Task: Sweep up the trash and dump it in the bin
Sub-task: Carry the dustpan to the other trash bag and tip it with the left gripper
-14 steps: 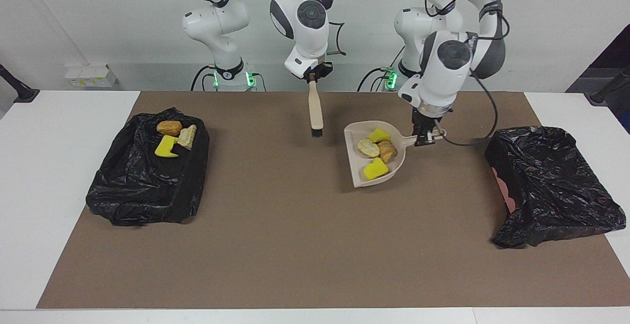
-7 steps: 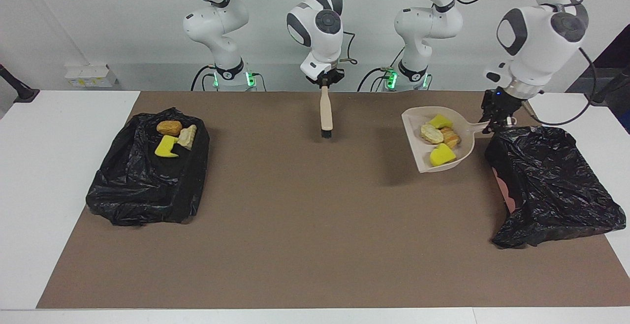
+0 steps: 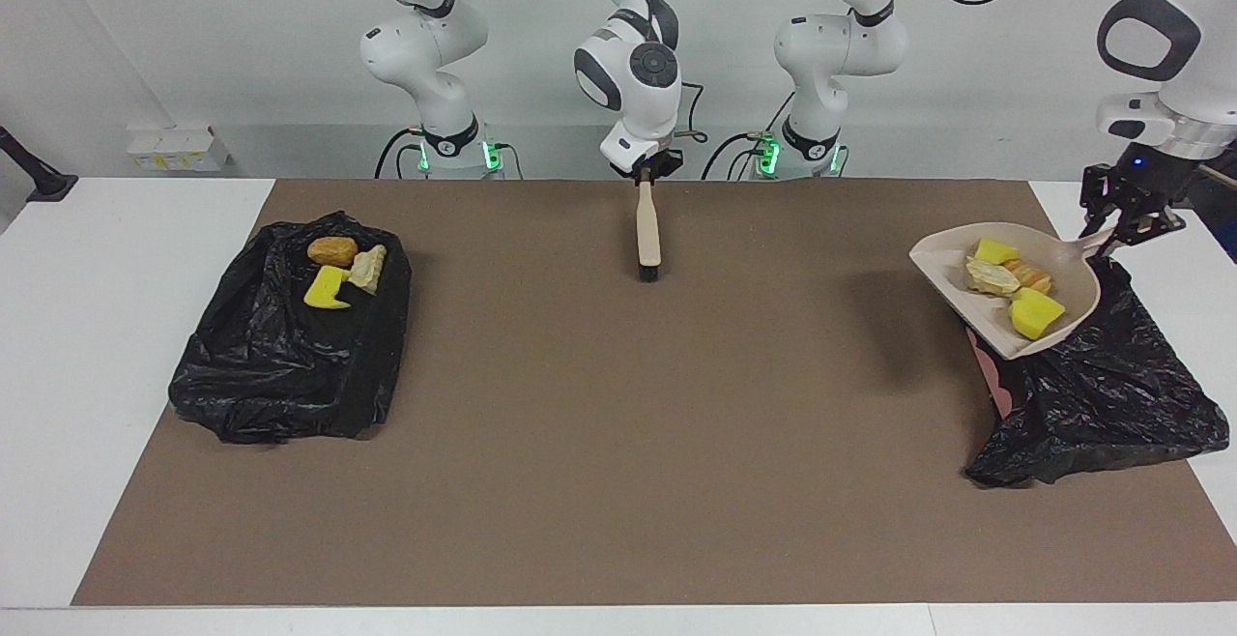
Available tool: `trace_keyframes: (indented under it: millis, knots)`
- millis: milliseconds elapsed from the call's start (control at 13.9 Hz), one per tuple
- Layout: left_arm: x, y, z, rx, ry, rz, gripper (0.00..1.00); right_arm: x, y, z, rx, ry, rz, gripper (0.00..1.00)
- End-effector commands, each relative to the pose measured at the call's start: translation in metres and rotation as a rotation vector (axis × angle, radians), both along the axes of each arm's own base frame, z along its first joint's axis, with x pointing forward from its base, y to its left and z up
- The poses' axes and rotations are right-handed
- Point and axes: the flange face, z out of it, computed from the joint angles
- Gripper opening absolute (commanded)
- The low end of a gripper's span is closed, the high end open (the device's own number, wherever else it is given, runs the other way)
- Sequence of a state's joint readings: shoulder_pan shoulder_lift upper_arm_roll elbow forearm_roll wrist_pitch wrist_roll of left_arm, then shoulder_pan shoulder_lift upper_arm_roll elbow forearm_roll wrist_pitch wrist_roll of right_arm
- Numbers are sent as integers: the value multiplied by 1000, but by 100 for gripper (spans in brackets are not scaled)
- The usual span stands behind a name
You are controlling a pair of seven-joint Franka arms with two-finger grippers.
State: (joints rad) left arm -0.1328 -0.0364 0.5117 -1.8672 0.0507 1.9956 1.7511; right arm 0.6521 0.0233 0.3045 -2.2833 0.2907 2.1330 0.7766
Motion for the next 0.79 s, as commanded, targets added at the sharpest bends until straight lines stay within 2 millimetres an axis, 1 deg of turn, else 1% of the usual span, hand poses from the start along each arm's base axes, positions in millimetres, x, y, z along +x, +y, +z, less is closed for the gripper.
trace_keyframes:
  millis: [0,72,144,216,289,361,505,577,649,722]
  knots:
    - [26,44,7,143,25,-6,0,-2,-4,-6,10,-29,25,26]
    - [34,52,11,200,38,-17,0,-2,-4,-6,12,-29,31,44]
    - [42,59,13,271,60,-27,0,-1,-4,-6,11,-32,37,55]
    - [44,62,15,330,77,-41,0,0,-3,-5,5,-38,49,68]
    - [46,61,18,388,89,-62,0,2,-2,-3,-4,-57,70,88]
    - [46,61,18,434,113,-80,0,6,0,2,-4,-72,80,100]
    - [49,55,16,512,163,-111,0,22,0,15,19,-93,58,100]
    - [55,44,16,556,183,-137,0,37,-3,22,30,-107,32,100]
    - [60,32,16,597,203,-163,0,57,-12,27,28,-129,10,100]
    - [62,25,17,636,225,-177,0,71,-21,36,24,-158,-1,100]
